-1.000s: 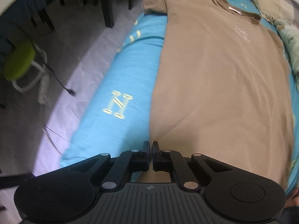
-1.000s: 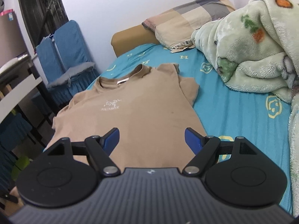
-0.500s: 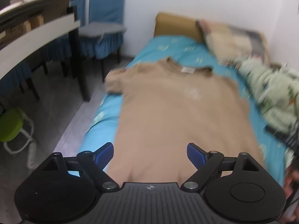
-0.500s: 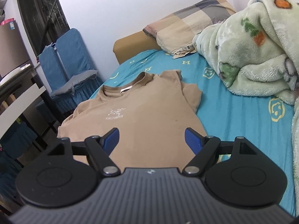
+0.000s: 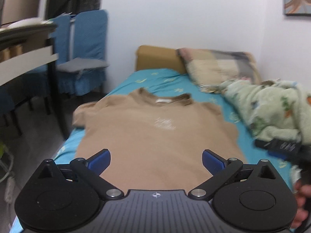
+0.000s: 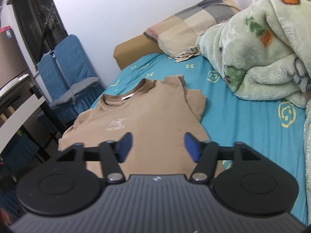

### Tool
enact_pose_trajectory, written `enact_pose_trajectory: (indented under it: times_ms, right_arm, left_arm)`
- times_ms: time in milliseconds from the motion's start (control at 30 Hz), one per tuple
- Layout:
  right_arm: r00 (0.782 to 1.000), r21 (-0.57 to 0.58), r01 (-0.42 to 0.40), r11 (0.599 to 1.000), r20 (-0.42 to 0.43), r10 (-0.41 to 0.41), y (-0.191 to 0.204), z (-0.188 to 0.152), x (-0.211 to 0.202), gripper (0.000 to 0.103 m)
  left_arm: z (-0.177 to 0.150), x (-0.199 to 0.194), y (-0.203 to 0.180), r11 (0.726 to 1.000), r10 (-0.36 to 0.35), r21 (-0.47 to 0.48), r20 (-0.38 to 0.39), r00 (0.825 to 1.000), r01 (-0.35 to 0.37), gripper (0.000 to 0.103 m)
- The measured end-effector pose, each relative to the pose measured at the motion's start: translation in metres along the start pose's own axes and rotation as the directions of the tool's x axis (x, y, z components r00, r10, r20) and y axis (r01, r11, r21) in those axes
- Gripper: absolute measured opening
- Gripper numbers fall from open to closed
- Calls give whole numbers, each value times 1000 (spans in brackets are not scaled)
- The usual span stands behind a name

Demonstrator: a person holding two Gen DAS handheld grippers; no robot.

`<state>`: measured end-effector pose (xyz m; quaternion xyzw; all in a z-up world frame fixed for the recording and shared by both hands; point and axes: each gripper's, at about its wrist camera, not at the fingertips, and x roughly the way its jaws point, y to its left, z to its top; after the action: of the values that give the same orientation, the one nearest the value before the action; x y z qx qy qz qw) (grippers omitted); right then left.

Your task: Fold clothes

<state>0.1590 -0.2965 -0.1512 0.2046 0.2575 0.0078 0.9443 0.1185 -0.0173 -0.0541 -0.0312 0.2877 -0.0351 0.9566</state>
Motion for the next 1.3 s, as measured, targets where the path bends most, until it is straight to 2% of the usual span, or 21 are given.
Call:
enact_pose_trajectory:
  times_ms: [133, 200, 300, 433, 567, 667, 767, 867, 1000, 1067, 1133, 1167, 1200, 1300]
  right_arm:
    - [999, 49, -31, 998, 9, 31, -7, 3, 11, 62]
    - [999, 76, -33, 997, 26, 31, -12, 5, 16, 88]
    - [998, 105, -19, 994, 56, 14, -19, 7, 25, 88]
    - [997, 119, 6, 993, 75, -15, -39, 11, 46, 88]
    - [996, 274, -16, 962, 86, -8, -81, 17, 75, 88]
    - [996, 393, -41, 918, 83, 9, -113, 18, 99, 65]
    - [997, 492, -68, 868, 69, 39, -136, 18, 125, 65]
    - [994, 535, -107, 838, 78, 77, -146, 21, 151, 65]
    - [991, 514, -131, 848, 53, 121, -147, 29, 190, 65]
    - [991, 457, -134, 880, 37, 131, -139, 33, 204, 64]
    - [991, 403, -128, 906, 27, 128, -131, 36, 216, 46]
    - [994, 390, -110, 914, 21, 111, -127, 35, 219, 21]
    - [996, 357, -90, 930, 23, 88, -120, 36, 220, 11]
    - [993, 151, -84, 985, 99, 70, -83, 44, 210, 10]
  left_arm:
    - [-11, 8, 18, 999, 15, -50, -40, 999, -17, 102]
    - [-16, 12, 27, 997, 22, -75, -61, 998, -26, 102]
    - [-22, 15, 33, 995, 30, -96, -80, 996, -38, 102]
    - [-26, 18, 32, 990, 4, -139, -103, 995, -19, 102]
    - [-31, 20, 28, 987, -7, -162, -108, 994, -11, 102]
    - [-34, 25, 26, 989, -6, -151, -108, 994, -10, 102]
    - [-37, 33, 27, 987, -24, -162, -117, 993, 5, 102]
    - [-37, 45, 30, 980, -46, -199, -130, 990, 19, 102]
    - [-41, 59, 31, 970, -107, -231, -145, 984, 72, 101]
    - [-42, 64, 31, 963, -148, -245, -142, 979, 110, 101]
    - [-42, 67, 31, 960, -169, -249, -138, 976, 131, 101]
    - [-42, 68, 30, 959, -173, -247, -134, 976, 136, 101]
    - [-42, 69, 29, 959, -177, -244, -130, 976, 141, 101]
    - [-41, 69, 29, 956, -188, -250, -119, 975, 153, 96]
